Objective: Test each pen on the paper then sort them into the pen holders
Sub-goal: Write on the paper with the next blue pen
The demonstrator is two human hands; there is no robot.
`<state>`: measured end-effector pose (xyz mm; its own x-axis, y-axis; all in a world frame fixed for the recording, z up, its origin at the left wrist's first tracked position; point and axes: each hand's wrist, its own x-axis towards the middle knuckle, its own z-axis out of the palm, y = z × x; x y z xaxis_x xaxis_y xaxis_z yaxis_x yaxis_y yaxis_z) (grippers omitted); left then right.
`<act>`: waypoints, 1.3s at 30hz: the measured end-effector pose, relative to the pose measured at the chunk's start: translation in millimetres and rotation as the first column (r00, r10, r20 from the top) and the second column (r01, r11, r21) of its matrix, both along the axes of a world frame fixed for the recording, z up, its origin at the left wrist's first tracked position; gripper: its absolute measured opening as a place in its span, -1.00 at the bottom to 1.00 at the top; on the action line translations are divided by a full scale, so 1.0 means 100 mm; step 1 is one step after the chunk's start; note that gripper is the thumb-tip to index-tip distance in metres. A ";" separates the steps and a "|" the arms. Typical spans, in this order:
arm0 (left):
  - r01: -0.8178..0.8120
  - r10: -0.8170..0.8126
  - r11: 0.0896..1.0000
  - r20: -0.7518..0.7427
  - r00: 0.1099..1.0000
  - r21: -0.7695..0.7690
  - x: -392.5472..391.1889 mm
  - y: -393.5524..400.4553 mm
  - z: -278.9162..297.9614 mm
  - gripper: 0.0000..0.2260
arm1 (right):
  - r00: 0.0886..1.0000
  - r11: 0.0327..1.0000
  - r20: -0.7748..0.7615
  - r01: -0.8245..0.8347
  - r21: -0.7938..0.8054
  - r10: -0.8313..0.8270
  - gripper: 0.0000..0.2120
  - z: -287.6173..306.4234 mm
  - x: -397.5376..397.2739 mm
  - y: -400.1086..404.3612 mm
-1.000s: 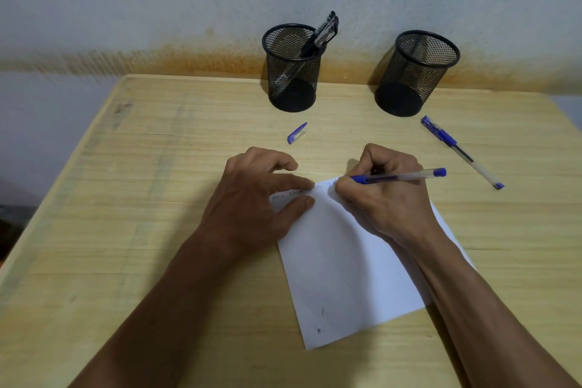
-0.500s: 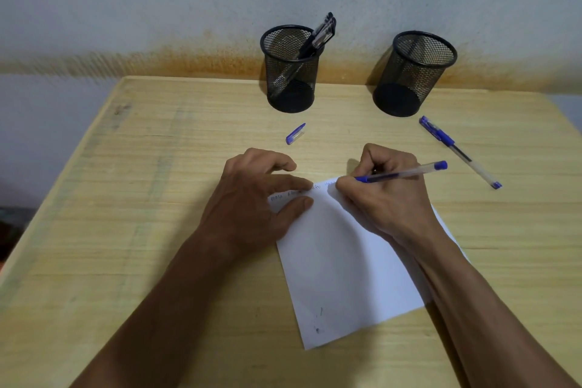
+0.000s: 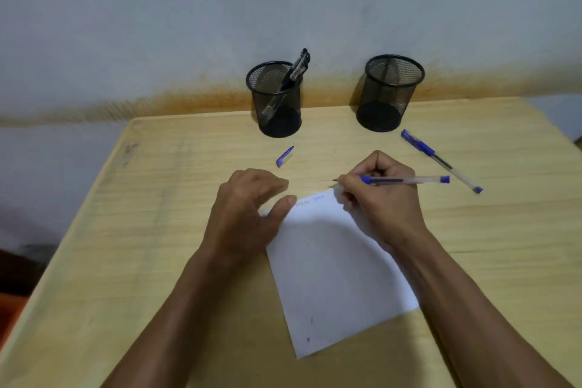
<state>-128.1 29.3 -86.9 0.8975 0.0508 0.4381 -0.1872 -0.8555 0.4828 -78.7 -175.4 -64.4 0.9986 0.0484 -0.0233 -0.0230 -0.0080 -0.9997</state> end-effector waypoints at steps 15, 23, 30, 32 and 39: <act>-0.259 0.343 0.873 -0.142 0.929 0.413 0.70 -0.26 0.21 -0.75 | 0.997 0.996 -0.033 -0.068 0.050 0.070 -0.94 -0.10 0.07 -0.09; -0.208 0.225 0.969 -0.129 0.966 0.132 0.52 -0.37 0.36 -0.81 | 0.998 0.984 -0.055 -0.016 0.180 0.027 -0.86 0.02 0.01 -0.15; -0.014 0.013 0.991 -0.009 1.000 -0.135 0.06 -0.57 0.69 -0.86 | 0.991 0.971 0.135 -0.013 0.238 -0.020 -0.83 0.50 -0.23 -0.37; 0.047 -0.042 0.983 0.028 0.999 -0.179 -0.05 -0.62 0.75 -0.86 | 0.983 0.980 0.183 -0.037 0.193 0.001 -0.81 0.59 -0.30 -0.42; 0.140 -0.128 0.982 0.099 0.987 -0.123 -0.32 -0.75 0.88 -0.84 | 0.955 0.996 0.295 -0.035 0.077 0.011 -0.81 0.77 -0.51 -0.51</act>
<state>-159.9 -45.9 1.5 0.8568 -0.0052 0.5156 -0.3437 -0.7511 0.5636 -129.3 -226.2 12.5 0.9592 0.0610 0.2761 0.2714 0.0757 -0.9595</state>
